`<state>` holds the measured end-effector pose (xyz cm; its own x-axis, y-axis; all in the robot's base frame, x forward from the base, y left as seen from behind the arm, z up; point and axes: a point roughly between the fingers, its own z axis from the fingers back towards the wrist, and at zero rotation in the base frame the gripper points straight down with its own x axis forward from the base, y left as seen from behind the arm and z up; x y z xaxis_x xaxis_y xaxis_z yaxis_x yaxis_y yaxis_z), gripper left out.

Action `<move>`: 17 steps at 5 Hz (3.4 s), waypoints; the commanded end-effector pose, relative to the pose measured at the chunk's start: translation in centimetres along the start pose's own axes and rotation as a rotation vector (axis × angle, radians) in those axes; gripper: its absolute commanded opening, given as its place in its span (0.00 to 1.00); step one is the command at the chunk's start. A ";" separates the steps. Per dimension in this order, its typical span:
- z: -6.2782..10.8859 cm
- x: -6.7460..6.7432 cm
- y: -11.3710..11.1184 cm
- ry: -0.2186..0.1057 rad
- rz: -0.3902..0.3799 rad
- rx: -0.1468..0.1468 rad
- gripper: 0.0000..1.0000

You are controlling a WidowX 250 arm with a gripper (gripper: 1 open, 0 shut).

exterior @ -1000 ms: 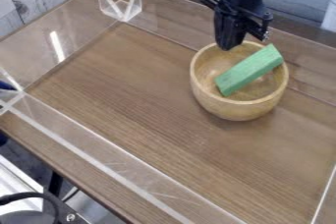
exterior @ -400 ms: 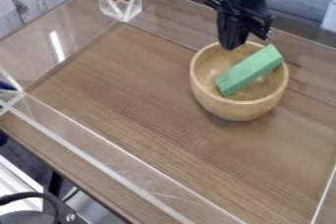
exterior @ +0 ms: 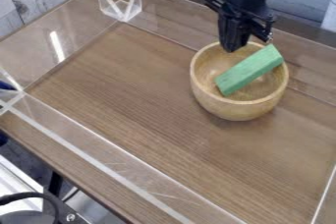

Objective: Remove the green block from inside the brown bowl and put it on the table

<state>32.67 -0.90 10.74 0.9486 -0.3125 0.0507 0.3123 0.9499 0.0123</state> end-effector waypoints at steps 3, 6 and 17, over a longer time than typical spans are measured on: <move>1.5 0.3 0.7 -0.056 0.007 0.007 0.00; 1.3 0.4 0.8 -0.060 0.009 -0.001 0.00; -4.1 2.3 -1.1 0.021 -0.056 -0.041 0.00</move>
<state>33.77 -2.34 5.72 0.9332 -0.3588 -0.0202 0.3578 0.9329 -0.0412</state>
